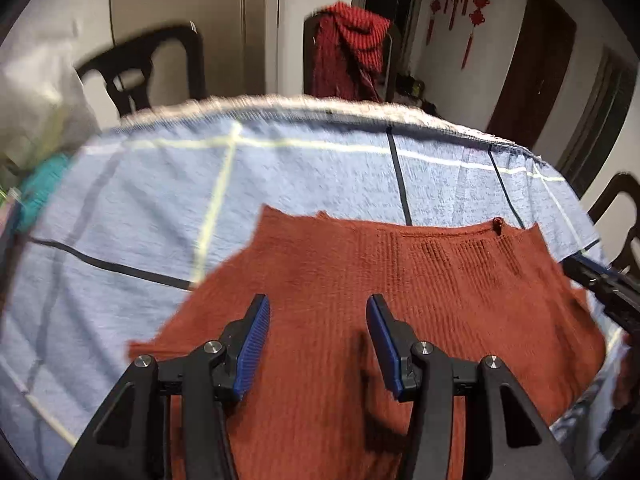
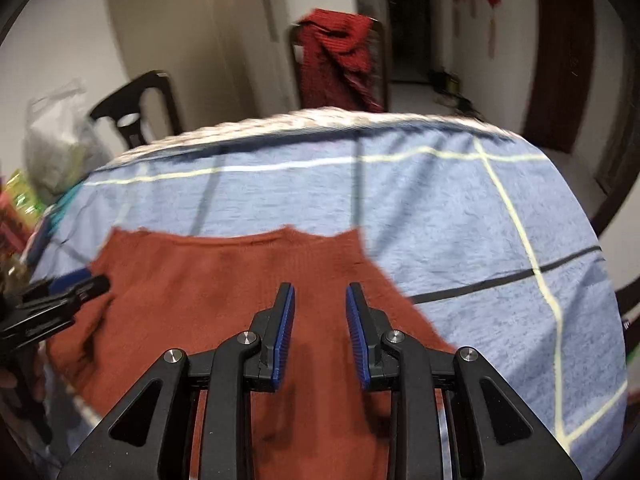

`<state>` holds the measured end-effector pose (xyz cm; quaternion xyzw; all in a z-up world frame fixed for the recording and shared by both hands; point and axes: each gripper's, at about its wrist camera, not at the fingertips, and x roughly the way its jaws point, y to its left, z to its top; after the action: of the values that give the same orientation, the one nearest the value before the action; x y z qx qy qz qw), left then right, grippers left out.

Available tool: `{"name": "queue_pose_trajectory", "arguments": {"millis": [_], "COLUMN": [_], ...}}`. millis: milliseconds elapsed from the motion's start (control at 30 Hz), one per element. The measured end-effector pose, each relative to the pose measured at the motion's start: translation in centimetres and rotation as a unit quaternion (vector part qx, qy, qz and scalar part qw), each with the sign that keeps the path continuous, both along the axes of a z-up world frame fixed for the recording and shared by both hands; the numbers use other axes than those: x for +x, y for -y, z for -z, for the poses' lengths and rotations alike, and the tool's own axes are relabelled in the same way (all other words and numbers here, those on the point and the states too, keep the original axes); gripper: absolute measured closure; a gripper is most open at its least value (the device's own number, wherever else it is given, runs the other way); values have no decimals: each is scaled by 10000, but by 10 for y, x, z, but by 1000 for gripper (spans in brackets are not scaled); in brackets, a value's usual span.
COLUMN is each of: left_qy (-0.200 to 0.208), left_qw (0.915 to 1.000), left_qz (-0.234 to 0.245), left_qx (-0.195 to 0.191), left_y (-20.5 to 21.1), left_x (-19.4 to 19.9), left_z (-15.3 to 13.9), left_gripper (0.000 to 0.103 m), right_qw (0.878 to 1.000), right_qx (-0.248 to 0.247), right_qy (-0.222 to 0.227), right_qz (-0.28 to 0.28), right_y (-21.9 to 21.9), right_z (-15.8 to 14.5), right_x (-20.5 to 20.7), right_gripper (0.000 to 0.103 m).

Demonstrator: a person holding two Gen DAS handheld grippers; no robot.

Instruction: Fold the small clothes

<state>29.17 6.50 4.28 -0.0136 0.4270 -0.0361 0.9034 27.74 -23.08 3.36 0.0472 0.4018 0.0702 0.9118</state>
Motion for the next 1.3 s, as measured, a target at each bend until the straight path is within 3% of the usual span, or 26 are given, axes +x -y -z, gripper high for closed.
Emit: {"name": "queue_pose_trajectory", "arguments": {"millis": [200,367,533,600,733,900,1067,1300], "left_qy": [35,103,278,276,433,412,416,348], "left_qw": [10000,9998,9990,9993,9982,9988,9987,9981], "left_qz": [-14,-6,-52,-70,-92,-34,-106,-420], "left_qx": [61,167,357,250,402,263,278,271], "left_y": [-4,-11,-17,-21,-23,-29,-40,-72], "left_x": [-30,-46,-61,-64,-72,-80,-86,-91], "left_z": [-3,-1,-2,-3,-7,-9,-10,-8], "left_gripper": [49,49,49,49,49,49,49,48], "right_qw": [9978,9963,9961,9962,9954,9895,9899,9865], "right_qx": [-230,-658,-837,-843,-818,-1247,-1235,-1241], "right_qy": [-168,-324,-248,-82,94,-41,35,57], "right_qz": [-591,-436,-82,-182,-486,-734,-700,-1072], "right_y": [-33,-32,-20,-25,-43,-71,-82,-114], "right_z": [13,31,23,16,9,25,23,27], "right_x": [-20,-28,-38,-45,-58,-54,-56,-70], "right_gripper": [76,76,76,76,75,75,75,75]}}
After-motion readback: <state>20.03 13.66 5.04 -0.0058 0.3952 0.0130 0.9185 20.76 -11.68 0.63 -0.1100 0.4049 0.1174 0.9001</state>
